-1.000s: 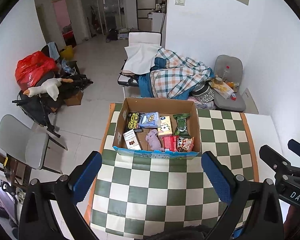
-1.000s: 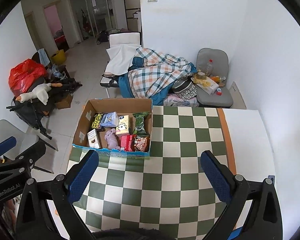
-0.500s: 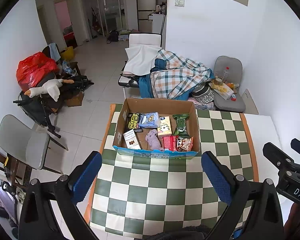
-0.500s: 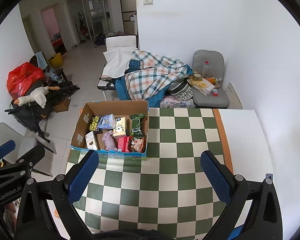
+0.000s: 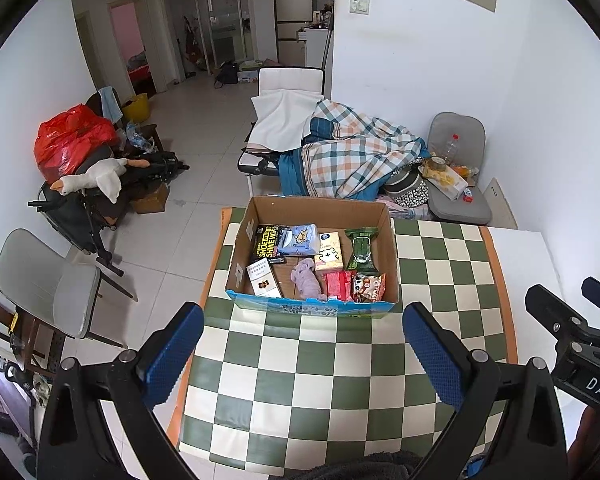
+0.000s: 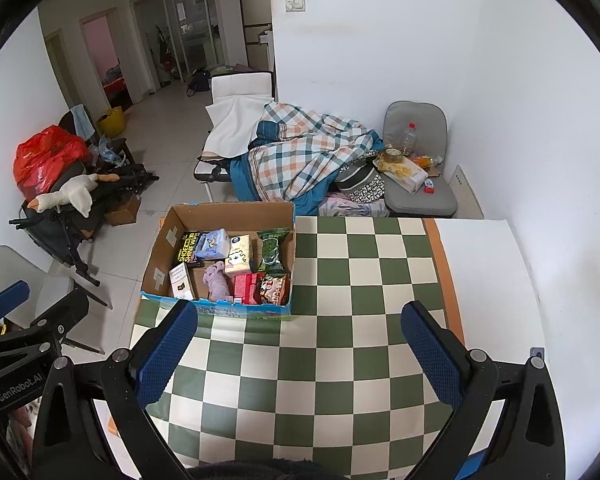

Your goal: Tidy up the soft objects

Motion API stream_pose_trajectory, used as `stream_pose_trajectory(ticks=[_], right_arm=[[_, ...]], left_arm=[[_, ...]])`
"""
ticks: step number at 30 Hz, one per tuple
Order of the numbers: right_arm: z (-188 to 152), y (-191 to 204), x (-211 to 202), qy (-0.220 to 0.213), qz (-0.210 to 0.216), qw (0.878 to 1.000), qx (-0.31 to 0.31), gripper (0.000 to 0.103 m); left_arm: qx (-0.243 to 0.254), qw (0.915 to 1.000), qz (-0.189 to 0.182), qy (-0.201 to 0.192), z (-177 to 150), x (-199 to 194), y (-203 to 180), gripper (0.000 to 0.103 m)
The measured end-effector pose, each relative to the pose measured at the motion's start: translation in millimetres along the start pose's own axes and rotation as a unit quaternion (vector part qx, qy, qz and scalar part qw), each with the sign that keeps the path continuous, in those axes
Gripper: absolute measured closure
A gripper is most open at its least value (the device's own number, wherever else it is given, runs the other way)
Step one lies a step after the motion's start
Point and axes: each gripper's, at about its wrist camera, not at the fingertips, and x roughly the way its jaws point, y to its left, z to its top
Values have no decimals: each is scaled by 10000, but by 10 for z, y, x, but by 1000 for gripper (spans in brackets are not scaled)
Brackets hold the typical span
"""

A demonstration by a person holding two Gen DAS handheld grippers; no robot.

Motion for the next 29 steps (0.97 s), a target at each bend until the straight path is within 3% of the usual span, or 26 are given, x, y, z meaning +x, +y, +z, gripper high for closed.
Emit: stream_pose_trajectory(ticks=[29], right_arm=[[65, -53, 42, 94, 39, 9999, -49, 0]], left_arm=[[-46, 10000, 55, -54, 1, -87, 0, 1]])
